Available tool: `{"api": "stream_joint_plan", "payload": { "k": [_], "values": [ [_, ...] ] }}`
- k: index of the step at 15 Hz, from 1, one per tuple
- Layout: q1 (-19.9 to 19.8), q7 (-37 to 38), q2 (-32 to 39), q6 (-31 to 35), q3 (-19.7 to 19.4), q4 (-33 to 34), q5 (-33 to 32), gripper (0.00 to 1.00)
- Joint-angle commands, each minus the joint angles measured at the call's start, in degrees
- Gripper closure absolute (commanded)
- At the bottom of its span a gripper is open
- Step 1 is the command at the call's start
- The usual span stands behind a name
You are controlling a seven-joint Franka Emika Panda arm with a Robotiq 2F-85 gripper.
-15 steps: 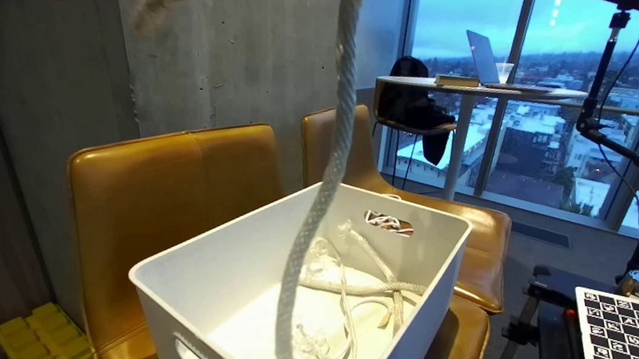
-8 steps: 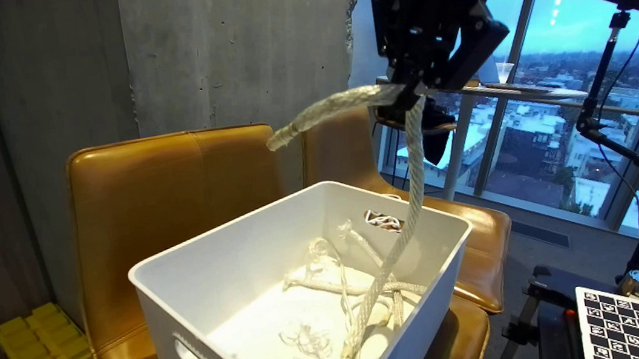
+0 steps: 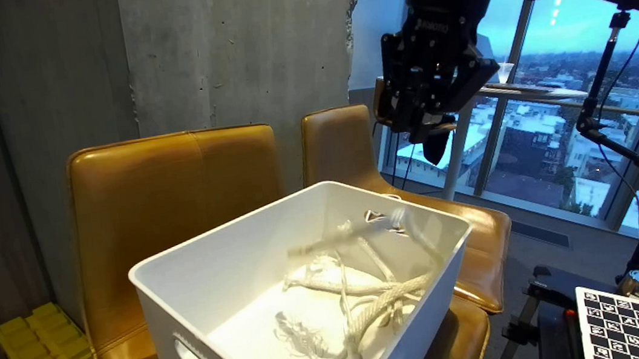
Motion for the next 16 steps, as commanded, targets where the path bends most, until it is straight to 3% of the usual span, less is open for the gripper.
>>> {"api": "stream_joint_plan", "payload": {
  "k": [1, 6, 11, 16],
  "values": [
    [-1.99, -2.24, 1.27, 1.05, -1.83, -0.4, 1.03, 0.34],
    [-6.63, -7.39, 1.58, 3.58, -5.9, -4.11, 1.37, 0.01],
    [-12.49, -13.61, 7.26, 6.98, -11.06, -2.2, 1.43, 0.0],
    [-18.16, -19.71, 18.62, 8.56, -12.72, 6.86, 4.18, 0.0]
  ]
}}
